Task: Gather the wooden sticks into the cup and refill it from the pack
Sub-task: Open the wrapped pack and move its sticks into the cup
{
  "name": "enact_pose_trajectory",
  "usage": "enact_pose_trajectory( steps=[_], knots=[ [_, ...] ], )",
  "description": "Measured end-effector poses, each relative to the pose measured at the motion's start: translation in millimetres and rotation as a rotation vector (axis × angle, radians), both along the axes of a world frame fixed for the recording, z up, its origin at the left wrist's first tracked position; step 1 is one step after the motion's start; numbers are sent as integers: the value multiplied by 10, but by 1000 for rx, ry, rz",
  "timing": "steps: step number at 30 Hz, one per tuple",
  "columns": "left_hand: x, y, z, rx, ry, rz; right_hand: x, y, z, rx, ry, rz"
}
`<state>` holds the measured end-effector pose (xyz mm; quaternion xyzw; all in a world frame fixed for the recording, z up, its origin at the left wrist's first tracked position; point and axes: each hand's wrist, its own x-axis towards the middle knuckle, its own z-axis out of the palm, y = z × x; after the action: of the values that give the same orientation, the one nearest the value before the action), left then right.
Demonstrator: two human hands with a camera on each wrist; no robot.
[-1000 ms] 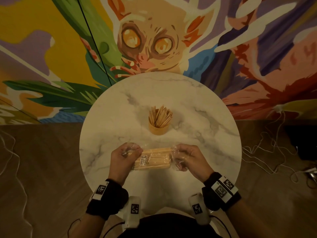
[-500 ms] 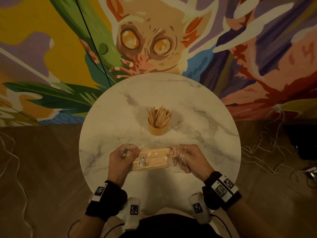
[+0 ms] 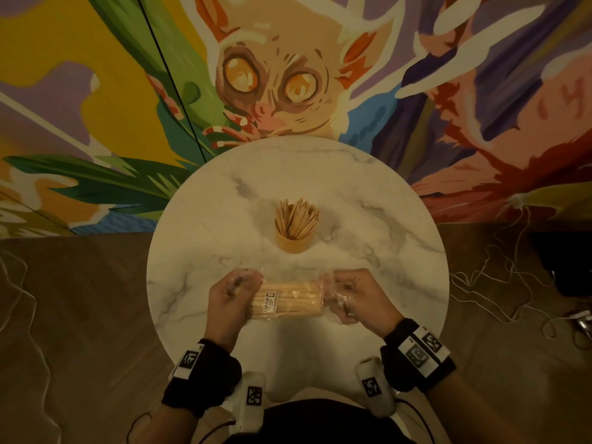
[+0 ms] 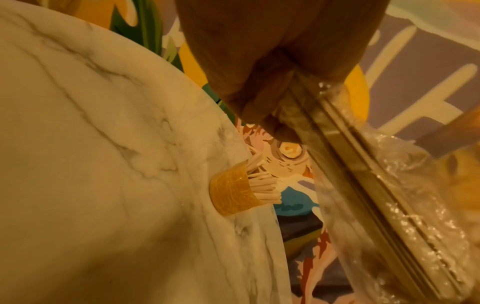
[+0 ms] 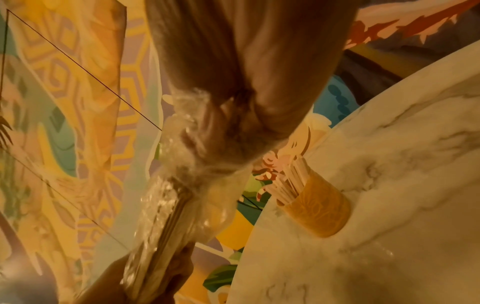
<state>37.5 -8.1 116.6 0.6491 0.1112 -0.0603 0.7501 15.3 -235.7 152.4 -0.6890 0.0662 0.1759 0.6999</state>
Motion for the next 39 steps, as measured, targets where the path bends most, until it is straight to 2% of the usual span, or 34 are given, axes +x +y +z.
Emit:
enact_pose_trajectory(
  steps=[3,8,13,15,19,23,26,32,39],
  knots=[
    [39,83,-78,-83,102,82,37,-85,98,-7,2,-50],
    [-38,31,-223,-112,148,-131,179,-14,217,-148,-21,35],
    [17,22,-274,-255,227,-20,363,-62,480,-246,-43,34],
    [25,72,-281,-309,258,-33,449,-99,613,-264,-96,46],
    [-1,95,-378,-371,335,-114,595,-24,799,-388,-134,196],
    [-34,6,-409,-424,375,-103,726,38,976,-492,-184,317],
    [-11,-18,-393,-484,380,-91,843,-89,1043,-465,-206,268],
    [38,3,-478,-430,384,-105,860,-222,1033,-460,-162,302],
    [-51,184,-622,-464,466,-35,848,-639,925,-345,-180,152]
  ],
)
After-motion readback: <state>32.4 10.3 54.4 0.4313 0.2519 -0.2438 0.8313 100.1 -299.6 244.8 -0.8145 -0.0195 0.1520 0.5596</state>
